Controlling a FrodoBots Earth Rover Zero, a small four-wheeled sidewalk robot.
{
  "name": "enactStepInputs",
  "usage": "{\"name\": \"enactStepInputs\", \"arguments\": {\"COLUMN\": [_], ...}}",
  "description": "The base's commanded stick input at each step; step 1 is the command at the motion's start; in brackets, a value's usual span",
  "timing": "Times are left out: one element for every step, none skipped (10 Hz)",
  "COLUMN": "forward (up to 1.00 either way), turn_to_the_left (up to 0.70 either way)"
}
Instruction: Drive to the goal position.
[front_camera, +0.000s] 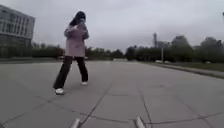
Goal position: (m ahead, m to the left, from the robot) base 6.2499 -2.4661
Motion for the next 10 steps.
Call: {"name": "enactStepInputs", "arguments": {"forward": [1.00, 1.00, 0.00, 0.00, 0.00, 0.14, 0.60, 1.00, 1.00, 1.00], "turn_to_the_left": [-0.34, -0.34, -1.00, -1.00, -0.57, 0.01, 0.04, 0.06, 0.06, 0.06]}}
